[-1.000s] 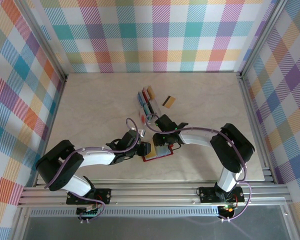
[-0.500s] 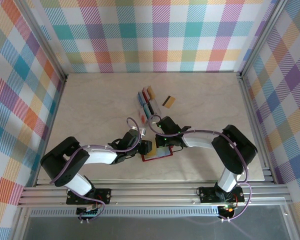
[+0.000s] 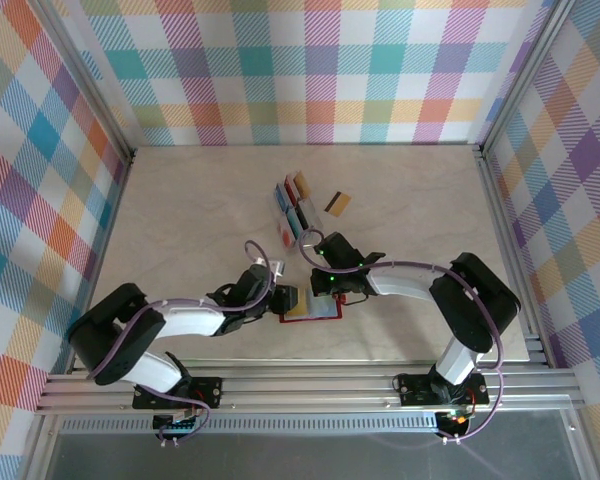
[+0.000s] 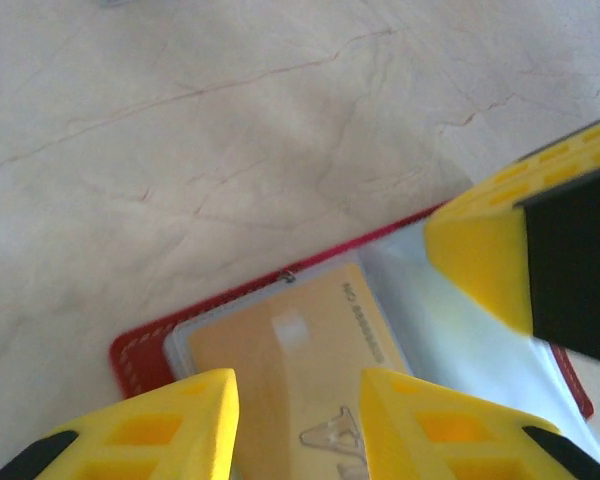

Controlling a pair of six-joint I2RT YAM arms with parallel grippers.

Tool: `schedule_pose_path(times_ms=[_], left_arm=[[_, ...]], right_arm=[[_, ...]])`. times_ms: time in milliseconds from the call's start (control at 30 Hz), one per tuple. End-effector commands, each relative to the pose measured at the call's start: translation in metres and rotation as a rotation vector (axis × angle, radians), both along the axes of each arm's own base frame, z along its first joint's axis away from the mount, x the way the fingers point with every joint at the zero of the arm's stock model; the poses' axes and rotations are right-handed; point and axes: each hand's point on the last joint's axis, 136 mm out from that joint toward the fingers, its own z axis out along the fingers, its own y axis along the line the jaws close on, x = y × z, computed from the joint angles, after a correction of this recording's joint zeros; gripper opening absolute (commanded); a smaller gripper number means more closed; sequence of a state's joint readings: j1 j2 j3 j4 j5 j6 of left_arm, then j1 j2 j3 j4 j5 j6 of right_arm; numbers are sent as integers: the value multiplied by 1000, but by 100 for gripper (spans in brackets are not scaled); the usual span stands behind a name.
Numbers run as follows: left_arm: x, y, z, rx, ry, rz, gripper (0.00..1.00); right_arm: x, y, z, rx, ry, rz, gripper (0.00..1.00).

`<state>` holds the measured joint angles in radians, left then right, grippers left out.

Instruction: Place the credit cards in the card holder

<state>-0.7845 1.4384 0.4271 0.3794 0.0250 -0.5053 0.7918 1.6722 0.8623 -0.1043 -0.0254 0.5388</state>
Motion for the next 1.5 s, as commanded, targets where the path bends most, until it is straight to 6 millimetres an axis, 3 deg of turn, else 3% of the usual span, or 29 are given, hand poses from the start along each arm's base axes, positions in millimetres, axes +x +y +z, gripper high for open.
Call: schedule_pose_path(times_ms=[0, 167, 400, 667, 800, 1033, 1300, 1467], left_arm=[[-10, 19, -5, 41, 26, 30, 38], [-14, 23, -6, 47, 25, 24, 40], [-13, 1, -26, 15, 84, -36, 37], [-10, -11, -37, 5, 101, -36, 35], [-10, -11, -36, 6, 97, -26, 35], [-8, -6, -40, 10, 98, 5, 35], [-14, 3, -29, -26, 89, 23, 36], [-18, 24, -13, -28, 46, 84, 39]], right_arm=[[2, -9, 3, -38, -11, -46, 0], [1, -7, 4, -26, -9, -42, 0], [-1, 0, 12, -2, -14, -21, 4], [-13, 30, 25, 141, 26, 55, 10], [-18, 49, 32, 196, 48, 94, 24], [-37, 78, 45, 374, 135, 191, 33], [-44, 81, 69, 428, 122, 246, 49], [-42, 88, 71, 453, 136, 250, 49]])
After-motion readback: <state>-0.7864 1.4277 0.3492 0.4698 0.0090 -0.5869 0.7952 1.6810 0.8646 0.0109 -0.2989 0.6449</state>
